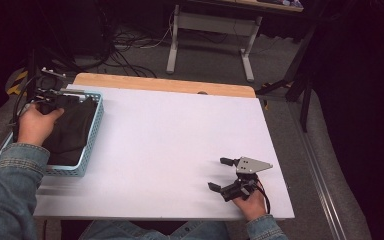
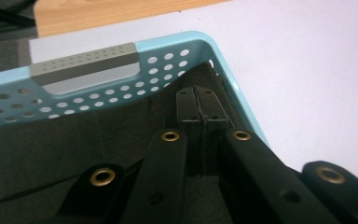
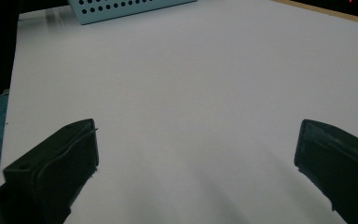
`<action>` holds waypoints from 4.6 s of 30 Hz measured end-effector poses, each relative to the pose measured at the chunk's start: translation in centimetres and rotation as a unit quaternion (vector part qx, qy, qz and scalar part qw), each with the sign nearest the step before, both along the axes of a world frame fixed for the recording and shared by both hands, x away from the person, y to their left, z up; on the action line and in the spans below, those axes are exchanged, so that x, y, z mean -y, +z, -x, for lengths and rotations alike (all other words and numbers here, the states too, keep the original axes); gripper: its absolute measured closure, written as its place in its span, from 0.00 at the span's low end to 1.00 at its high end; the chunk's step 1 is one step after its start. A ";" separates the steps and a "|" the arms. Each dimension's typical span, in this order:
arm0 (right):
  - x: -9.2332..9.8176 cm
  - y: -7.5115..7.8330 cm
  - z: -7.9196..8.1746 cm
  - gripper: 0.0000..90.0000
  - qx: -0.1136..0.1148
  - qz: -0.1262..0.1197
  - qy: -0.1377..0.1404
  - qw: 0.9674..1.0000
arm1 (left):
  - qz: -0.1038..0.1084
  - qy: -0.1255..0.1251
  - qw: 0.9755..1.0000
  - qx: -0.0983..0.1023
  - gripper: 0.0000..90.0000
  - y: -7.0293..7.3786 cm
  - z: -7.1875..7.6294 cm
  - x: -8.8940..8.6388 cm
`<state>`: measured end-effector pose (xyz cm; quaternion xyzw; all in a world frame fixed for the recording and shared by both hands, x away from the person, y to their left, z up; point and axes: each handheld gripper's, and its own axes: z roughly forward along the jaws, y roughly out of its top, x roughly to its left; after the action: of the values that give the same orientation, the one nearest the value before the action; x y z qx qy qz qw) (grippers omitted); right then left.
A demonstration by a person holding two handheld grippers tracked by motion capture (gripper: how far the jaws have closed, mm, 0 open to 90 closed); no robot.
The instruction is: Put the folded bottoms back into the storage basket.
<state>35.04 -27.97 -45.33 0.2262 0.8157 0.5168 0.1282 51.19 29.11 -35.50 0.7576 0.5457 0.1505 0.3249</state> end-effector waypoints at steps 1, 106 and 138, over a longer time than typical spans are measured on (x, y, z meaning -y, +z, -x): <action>0.0 0.0 0.0 0.00 0.000 0.000 0.000 1.000 | 0.000 0.000 1.000 0.000 0.99 0.0 0.0 0.0; 0.0 0.0 0.0 0.00 -0.004 -0.001 -0.002 1.000 | -0.041 -0.118 0.992 -0.017 0.75 -0.6 8.9 2.2; 0.1 0.0 0.0 0.01 -0.005 -0.005 0.000 1.000 | 0.075 -0.203 0.969 0.118 0.03 2.0 12.0 4.5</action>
<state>35.09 -28.03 -45.33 0.2296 0.8140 0.5193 0.1228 39.19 24.64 -33.50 0.8032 0.3477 0.1284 0.4663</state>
